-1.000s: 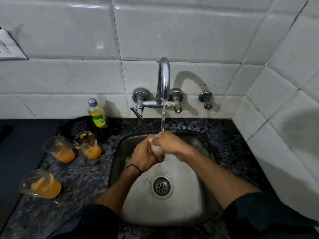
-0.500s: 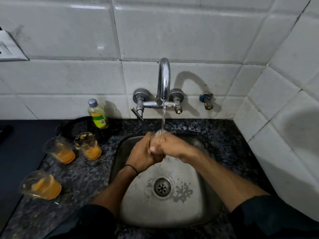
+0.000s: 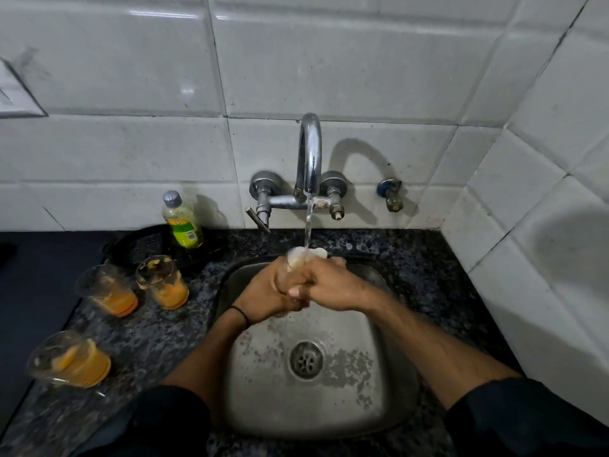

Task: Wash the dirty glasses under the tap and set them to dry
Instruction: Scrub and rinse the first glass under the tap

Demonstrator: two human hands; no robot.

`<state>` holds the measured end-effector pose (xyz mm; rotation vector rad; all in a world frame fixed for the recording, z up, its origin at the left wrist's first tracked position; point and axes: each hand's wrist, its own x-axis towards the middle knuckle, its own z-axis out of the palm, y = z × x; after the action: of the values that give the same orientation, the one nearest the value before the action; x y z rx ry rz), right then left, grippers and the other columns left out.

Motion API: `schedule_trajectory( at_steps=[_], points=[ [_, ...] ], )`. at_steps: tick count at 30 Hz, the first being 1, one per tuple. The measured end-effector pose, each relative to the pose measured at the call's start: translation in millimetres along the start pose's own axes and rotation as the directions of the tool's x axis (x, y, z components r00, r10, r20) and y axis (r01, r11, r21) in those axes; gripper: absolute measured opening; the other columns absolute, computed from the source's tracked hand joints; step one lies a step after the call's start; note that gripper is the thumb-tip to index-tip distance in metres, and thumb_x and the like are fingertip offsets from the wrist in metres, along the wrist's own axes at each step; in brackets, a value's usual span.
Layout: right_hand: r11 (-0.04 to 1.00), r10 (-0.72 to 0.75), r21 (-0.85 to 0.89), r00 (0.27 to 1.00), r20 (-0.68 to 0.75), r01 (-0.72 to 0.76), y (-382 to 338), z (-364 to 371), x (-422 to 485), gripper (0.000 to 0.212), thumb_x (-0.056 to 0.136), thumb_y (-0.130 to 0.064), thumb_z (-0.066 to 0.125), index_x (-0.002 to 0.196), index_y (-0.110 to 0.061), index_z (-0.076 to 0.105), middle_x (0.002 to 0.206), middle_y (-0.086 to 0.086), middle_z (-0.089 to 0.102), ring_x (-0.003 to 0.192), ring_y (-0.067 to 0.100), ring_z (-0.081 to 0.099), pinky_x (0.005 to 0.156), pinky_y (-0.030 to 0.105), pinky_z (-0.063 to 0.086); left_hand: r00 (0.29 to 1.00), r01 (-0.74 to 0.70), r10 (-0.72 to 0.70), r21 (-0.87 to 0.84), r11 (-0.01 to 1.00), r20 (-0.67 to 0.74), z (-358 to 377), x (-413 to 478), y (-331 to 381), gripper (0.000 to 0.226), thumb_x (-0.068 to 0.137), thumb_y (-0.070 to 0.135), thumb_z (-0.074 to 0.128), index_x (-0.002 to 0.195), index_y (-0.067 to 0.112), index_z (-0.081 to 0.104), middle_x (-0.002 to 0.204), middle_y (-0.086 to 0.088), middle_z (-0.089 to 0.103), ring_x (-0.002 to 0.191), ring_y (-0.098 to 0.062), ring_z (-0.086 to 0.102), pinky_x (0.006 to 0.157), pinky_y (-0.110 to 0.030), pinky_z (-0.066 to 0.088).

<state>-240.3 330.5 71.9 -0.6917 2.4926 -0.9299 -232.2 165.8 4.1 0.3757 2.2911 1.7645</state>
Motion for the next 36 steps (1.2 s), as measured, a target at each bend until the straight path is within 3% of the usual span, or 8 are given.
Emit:
schedule_trajectory(
  at_steps=[2,5,10,14,20,29,32,36],
  points=[
    [0.991,-0.014,-0.129,0.999,0.035,0.018,6,1,-6,0.01,0.09,-0.03,0.064,0.085,-0.03,0.073,0.085,-0.015,0.073,0.091,0.0,0.063,0.104,0.031,0.039,0.992,0.061,-0.061,-0.001,0.998,0.115,-11,1,-3,0.057,0.056,0.02,0.088,0.109,0.018,0.068,0.102,-0.003,0.075,0.095,-0.022,0.071,0.082,-0.041,0.059],
    [0.977,0.108,0.189,0.993,-0.043,-0.098,0,7,-12,0.015,0.093,-0.031,0.067,0.1,-0.023,0.078,0.101,-0.004,0.076,0.099,0.007,0.068,0.097,0.026,0.048,0.998,0.053,-0.042,0.264,0.963,-0.044,-2,1,-4,0.051,0.053,0.037,0.081,0.1,0.026,0.066,0.095,0.004,0.072,0.09,-0.018,0.07,0.081,-0.043,0.057],
    [0.915,0.21,0.36,0.977,-0.046,-0.18,-12,12,-7,0.036,0.095,-0.007,0.059,0.061,-0.017,0.055,0.064,-0.007,0.055,0.056,-0.004,0.052,0.06,0.018,0.041,0.975,0.03,0.037,0.295,0.955,-0.221,23,-4,-6,0.054,0.053,0.034,0.08,0.1,0.037,0.055,0.094,0.017,0.068,0.087,0.0,0.065,0.075,-0.033,0.055],
    [0.974,0.032,-0.225,0.998,0.052,-0.02,8,8,-8,0.011,0.09,-0.028,0.063,0.091,-0.024,0.074,0.095,-0.006,0.073,0.102,0.004,0.06,0.104,0.033,0.035,1.0,0.023,-0.025,0.099,0.995,0.01,0,-2,-8,0.065,0.06,0.018,0.088,0.116,0.037,0.062,0.11,0.008,0.072,0.099,-0.004,0.067,0.086,-0.034,0.057],
    [0.925,0.155,0.361,0.985,-0.079,-0.117,-9,6,-4,0.015,0.093,-0.02,0.067,0.082,-0.011,0.069,0.077,0.002,0.066,0.074,0.012,0.061,0.075,0.029,0.05,0.965,0.159,-0.06,0.389,0.907,-0.255,12,2,1,0.053,0.051,0.047,0.072,0.099,0.029,0.056,0.091,0.008,0.07,0.083,-0.012,0.066,0.074,-0.037,0.055],
    [0.999,0.009,-0.039,0.999,0.034,-0.008,-3,-3,-8,0.008,0.092,-0.024,0.067,0.092,-0.025,0.076,0.097,-0.012,0.074,0.095,-0.007,0.059,0.109,0.032,0.033,0.998,0.07,-0.07,0.132,0.989,-0.004,-12,2,1,0.051,0.059,0.017,0.089,0.105,0.023,0.067,0.096,0.006,0.074,0.09,-0.008,0.069,0.08,-0.028,0.056],
    [0.947,0.151,0.297,0.986,-0.066,-0.126,-13,7,-2,0.02,0.096,-0.034,0.062,0.084,-0.021,0.071,0.087,-0.004,0.072,0.086,0.011,0.067,0.092,0.037,0.052,0.984,0.098,-0.011,0.492,0.865,-0.177,4,3,5,0.051,0.053,0.047,0.07,0.099,0.029,0.059,0.091,0.008,0.067,0.084,-0.015,0.067,0.073,-0.036,0.055],
    [0.896,0.189,0.397,0.98,0.065,-0.2,-20,2,4,0.033,0.098,-0.017,0.06,0.065,-0.013,0.06,0.064,-0.001,0.056,0.057,0.008,0.051,0.064,0.028,0.045,0.96,0.106,-0.001,0.363,0.926,-0.279,21,-6,1,0.052,0.054,0.043,0.079,0.097,0.032,0.052,0.087,0.011,0.067,0.078,-0.007,0.065,0.067,-0.032,0.054]
  ],
)
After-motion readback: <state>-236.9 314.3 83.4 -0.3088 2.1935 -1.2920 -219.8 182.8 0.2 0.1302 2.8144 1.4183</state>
